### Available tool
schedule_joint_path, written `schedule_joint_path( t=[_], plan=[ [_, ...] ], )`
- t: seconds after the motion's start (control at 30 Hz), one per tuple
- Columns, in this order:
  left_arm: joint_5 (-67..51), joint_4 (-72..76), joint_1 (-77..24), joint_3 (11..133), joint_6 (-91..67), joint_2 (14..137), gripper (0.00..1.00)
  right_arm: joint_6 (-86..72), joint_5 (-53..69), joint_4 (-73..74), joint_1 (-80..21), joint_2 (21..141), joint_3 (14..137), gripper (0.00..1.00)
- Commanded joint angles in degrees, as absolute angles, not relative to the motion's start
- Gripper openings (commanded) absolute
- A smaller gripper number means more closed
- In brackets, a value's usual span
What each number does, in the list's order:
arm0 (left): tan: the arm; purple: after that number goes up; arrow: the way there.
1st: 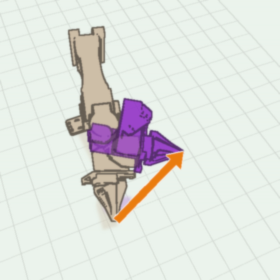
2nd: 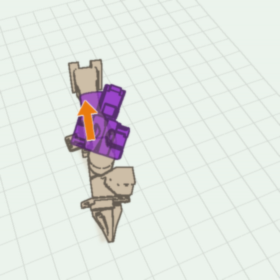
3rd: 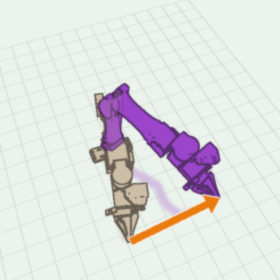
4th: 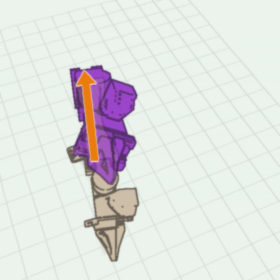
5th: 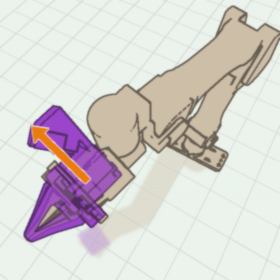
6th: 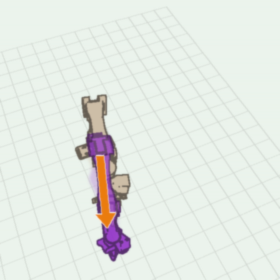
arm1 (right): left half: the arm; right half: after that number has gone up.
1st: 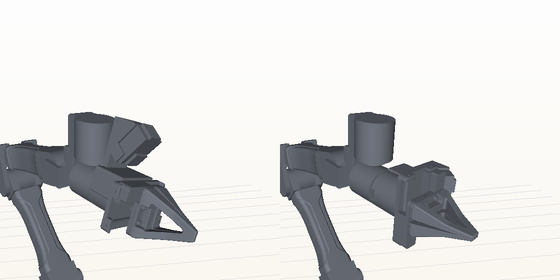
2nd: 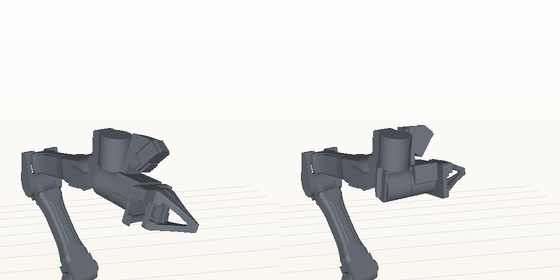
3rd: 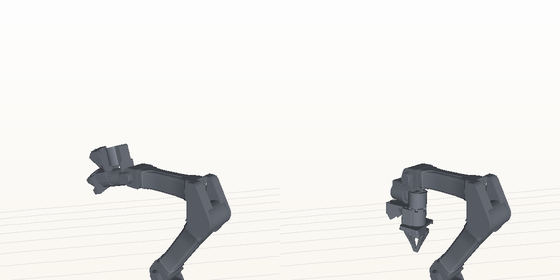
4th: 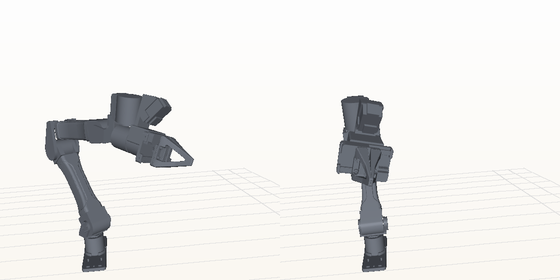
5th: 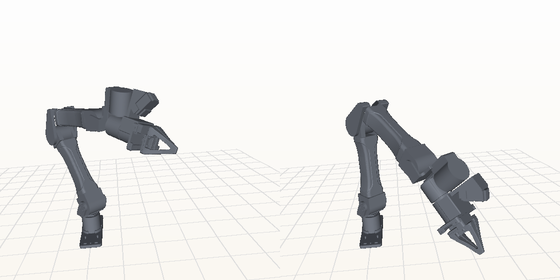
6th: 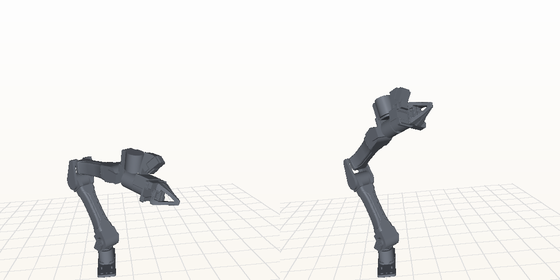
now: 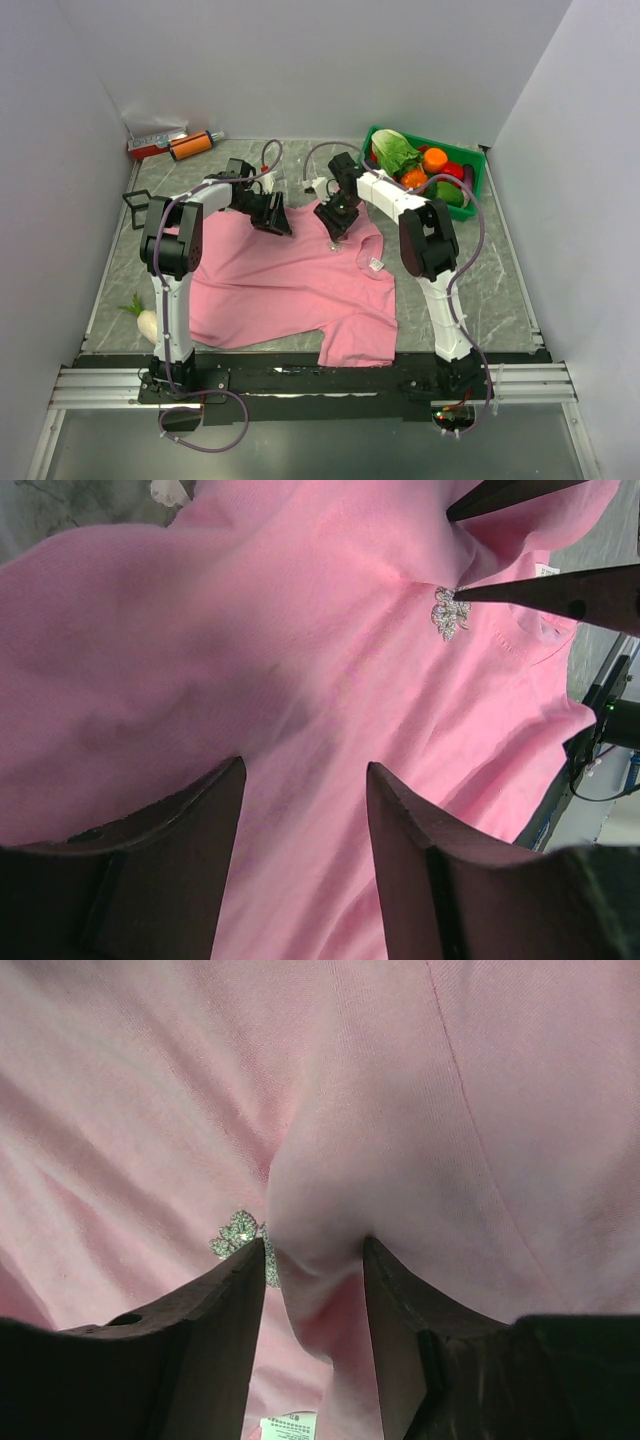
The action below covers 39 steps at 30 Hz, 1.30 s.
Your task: Remove the brooch from the garment
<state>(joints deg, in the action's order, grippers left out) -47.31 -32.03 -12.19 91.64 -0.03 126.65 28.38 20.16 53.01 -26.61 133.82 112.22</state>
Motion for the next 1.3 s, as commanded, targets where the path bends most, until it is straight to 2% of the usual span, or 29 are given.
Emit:
schedule_joint_path(
  t=[0.0, 0.23, 0.4, 0.67, 0.93, 1.03, 1.17, 1.27],
  plan=[
    [-47.02, -31.82, -12.13, 92.55, 0.97, 126.91, 0.58, 29.35, 17.93, 53.17, -27.60, 133.16, 110.39, 0.50],
    [-47.20, -31.55, -12.13, 91.76, 0.79, 126.48, 0.58, 30.85, 15.30, 49.93, -29.26, 131.14, 105.13, 0.50],
    [-47.20, -31.73, -12.13, 91.84, 0.97, 126.47, 0.58, 29.89, 16.26, 50.89, -29.27, 130.26, 106.08, 0.50],
    [-46.50, -32.52, -12.13, 92.28, 1.58, 125.07, 0.58, 27.86, 16.53, 51.77, -28.04, 123.32, 108.98, 0.52],
    [-43.77, -38.93, -12.13, 96.24, 6.59, 123.40, 0.59, 26.10, 15.64, 48.96, -27.51, 116.46, 104.68, 0.53],
    [-43.42, -41.39, -12.04, 97.99, 8.43, 122.87, 0.59, 26.45, 15.73, 47.38, -27.16, 114.62, 100.56, 0.48],
    [-43.77, -42.89, -12.13, 98.96, 9.75, 121.38, 0.60, 27.68, 16.96, 43.16, -27.25, 111.45, 93.88, 0.33],
    [-44.56, -44.12, -12.04, 99.05, 11.16, 120.06, 0.59, 27.34, 17.40, 42.89, -27.33, 112.06, 92.20, 0.27]
  ],
)
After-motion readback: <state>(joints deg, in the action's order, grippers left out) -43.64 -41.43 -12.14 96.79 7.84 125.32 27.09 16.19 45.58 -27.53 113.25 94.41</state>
